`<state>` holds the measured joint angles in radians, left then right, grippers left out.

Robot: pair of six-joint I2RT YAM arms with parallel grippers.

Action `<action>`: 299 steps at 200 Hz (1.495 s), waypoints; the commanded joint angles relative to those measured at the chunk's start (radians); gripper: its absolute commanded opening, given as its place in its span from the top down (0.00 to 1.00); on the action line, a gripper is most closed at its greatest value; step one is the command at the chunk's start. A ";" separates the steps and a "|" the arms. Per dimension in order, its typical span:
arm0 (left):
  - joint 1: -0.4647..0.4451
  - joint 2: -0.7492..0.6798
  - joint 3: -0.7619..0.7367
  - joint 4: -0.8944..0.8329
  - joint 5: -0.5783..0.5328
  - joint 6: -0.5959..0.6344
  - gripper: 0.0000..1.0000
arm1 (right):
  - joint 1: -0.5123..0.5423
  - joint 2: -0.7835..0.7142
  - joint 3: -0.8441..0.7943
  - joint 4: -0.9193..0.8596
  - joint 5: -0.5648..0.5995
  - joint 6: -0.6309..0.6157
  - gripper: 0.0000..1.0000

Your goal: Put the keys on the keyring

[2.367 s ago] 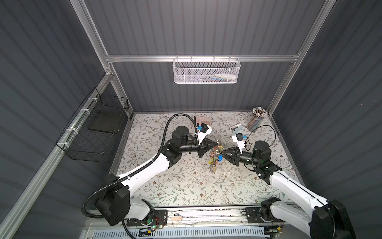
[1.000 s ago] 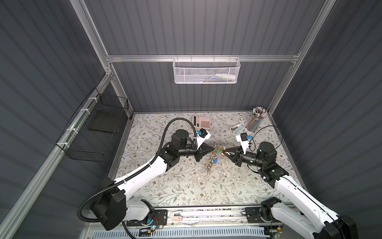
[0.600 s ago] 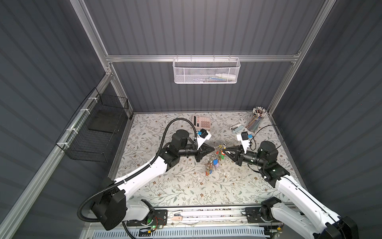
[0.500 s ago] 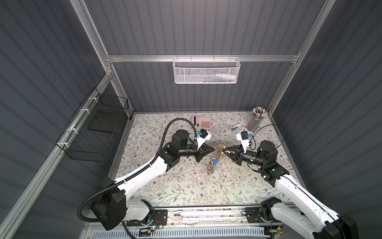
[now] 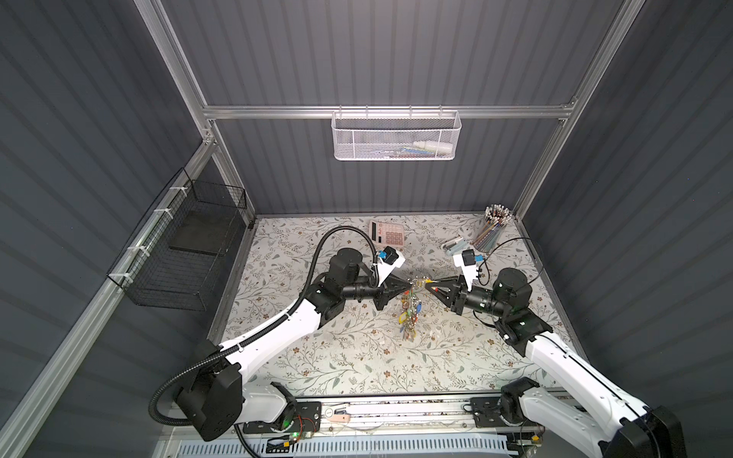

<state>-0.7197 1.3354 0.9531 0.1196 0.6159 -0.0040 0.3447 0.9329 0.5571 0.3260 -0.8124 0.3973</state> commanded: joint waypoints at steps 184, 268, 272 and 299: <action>-0.001 -0.093 -0.038 0.044 -0.101 0.001 1.00 | -0.059 -0.077 -0.031 -0.067 0.207 0.004 0.50; 0.000 0.050 0.078 0.014 -0.185 -0.044 1.00 | -0.084 -0.161 -0.092 -0.098 0.255 0.067 0.19; 0.000 0.066 0.090 0.018 -0.190 -0.049 1.00 | -0.084 -0.164 -0.093 -0.101 0.257 0.068 0.19; 0.000 0.181 0.207 0.007 -0.204 -0.078 1.00 | -0.087 -0.175 -0.095 -0.123 0.260 0.067 0.14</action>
<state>-0.7197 1.4559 1.0317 0.0788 0.4255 -0.0425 0.2634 0.7723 0.4709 0.2184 -0.5655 0.4538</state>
